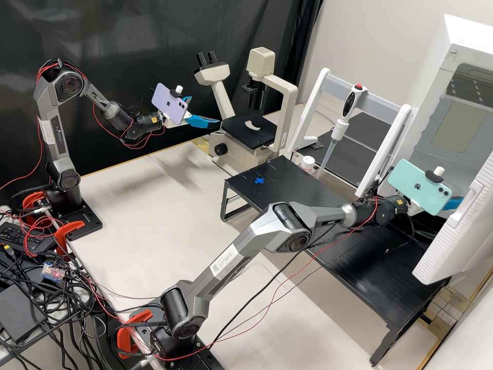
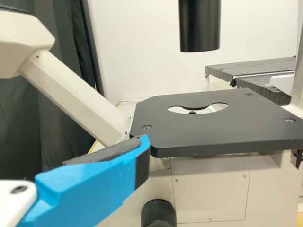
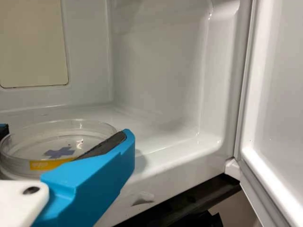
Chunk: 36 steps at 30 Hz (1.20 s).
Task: Move the petri dish to the microscope
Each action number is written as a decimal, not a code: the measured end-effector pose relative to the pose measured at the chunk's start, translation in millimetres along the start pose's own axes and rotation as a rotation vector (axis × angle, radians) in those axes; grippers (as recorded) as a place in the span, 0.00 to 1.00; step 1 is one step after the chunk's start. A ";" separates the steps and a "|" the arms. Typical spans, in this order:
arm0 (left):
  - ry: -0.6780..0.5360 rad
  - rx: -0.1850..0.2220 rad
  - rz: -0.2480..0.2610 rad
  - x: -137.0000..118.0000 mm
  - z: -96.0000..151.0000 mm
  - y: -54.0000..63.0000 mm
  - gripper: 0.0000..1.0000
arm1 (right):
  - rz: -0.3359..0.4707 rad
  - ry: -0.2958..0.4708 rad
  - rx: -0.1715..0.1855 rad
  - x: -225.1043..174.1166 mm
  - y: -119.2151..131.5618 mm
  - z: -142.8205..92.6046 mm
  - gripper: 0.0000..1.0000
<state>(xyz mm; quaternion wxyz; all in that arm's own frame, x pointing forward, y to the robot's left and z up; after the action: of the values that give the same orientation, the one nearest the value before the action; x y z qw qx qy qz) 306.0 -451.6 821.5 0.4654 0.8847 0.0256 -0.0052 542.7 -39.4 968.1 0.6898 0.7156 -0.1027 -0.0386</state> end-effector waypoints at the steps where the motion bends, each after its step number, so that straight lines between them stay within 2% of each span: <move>1: 0.000 0.000 0.000 0.0 0.0 0.0 1.00 | 0.000 0.000 0.000 -0.3 0.1 -0.1 0.00; 9: 0.000 0.000 0.000 0.0 0.0 0.0 1.00 | -0.013 0.032 0.007 -13.7 0.9 2.8 0.00; 15: 0.000 0.000 0.000 0.0 0.0 0.0 1.00 | 0.006 0.072 0.062 -42.8 8.9 3.2 0.00; 19: 0.000 0.000 0.000 0.0 0.0 0.0 1.00 | 0.039 0.101 0.079 -67.3 14.4 7.4 0.00; 21: 0.000 0.000 0.000 0.0 0.0 0.0 1.00 | 0.050 0.093 0.098 -79.1 16.7 11.5 0.00; 26: 0.000 0.000 0.000 0.0 0.0 0.0 1.00 | 0.073 0.079 0.120 -96.7 18.0 20.8 0.00; 29: 0.000 0.000 0.000 0.0 0.0 0.0 1.00 | 0.079 0.096 0.091 -117.6 13.7 25.0 0.00; 36: 0.000 0.000 0.000 0.0 0.0 0.0 1.00 | 0.126 0.144 0.074 -170.4 4.6 34.7 0.00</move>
<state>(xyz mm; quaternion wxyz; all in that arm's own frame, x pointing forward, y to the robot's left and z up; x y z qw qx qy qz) 306.0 -451.6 821.5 0.4654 0.8847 0.0256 -0.0052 369.1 -39.4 956.4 0.6694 0.7338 -0.0990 0.0605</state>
